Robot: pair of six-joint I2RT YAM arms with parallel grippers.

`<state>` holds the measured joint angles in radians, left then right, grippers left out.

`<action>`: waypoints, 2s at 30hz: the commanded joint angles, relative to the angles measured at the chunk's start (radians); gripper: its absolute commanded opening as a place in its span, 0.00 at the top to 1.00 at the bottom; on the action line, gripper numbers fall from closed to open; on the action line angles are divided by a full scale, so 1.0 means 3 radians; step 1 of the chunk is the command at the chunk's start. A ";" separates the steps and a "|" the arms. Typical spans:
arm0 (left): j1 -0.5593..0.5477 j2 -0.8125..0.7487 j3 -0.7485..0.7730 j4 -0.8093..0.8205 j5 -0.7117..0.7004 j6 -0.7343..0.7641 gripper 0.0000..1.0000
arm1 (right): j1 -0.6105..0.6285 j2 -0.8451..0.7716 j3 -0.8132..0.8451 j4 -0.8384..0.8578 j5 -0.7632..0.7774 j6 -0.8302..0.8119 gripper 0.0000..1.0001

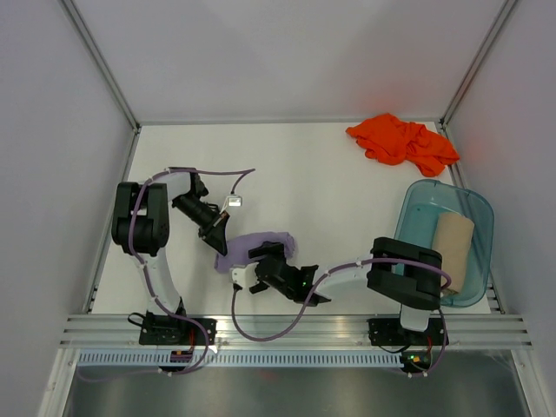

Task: Roll the t-shirts
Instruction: Roll the tshirt, then place the rolled tshirt into the container

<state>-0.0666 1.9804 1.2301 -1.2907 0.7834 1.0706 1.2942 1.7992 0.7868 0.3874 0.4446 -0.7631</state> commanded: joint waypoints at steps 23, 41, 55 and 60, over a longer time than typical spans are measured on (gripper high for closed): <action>0.0109 -0.0153 0.0594 -0.0218 -0.0366 0.0205 0.42 | -0.1266 0.0230 0.1683 -0.3147 -0.3612 0.0855 0.80; 0.0074 -0.1058 0.0420 0.0150 0.0277 0.0200 0.23 | -0.2064 0.0696 0.1718 -0.3229 -0.4867 0.1833 0.78; -0.0509 -0.1478 -0.0541 0.1213 -0.0437 -0.0122 0.03 | -0.2248 0.0773 0.1698 -0.2826 -0.4740 0.2523 0.71; -0.0683 -0.1417 -0.0654 0.1770 -0.0622 -0.0184 0.14 | -0.2258 0.0823 0.1734 -0.2805 -0.4729 0.2483 0.66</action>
<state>-0.2447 1.5623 1.0389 -0.9344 0.6628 1.0374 0.6193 2.0476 1.3010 -0.5156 -0.9947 -0.0132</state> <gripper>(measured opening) 0.883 0.332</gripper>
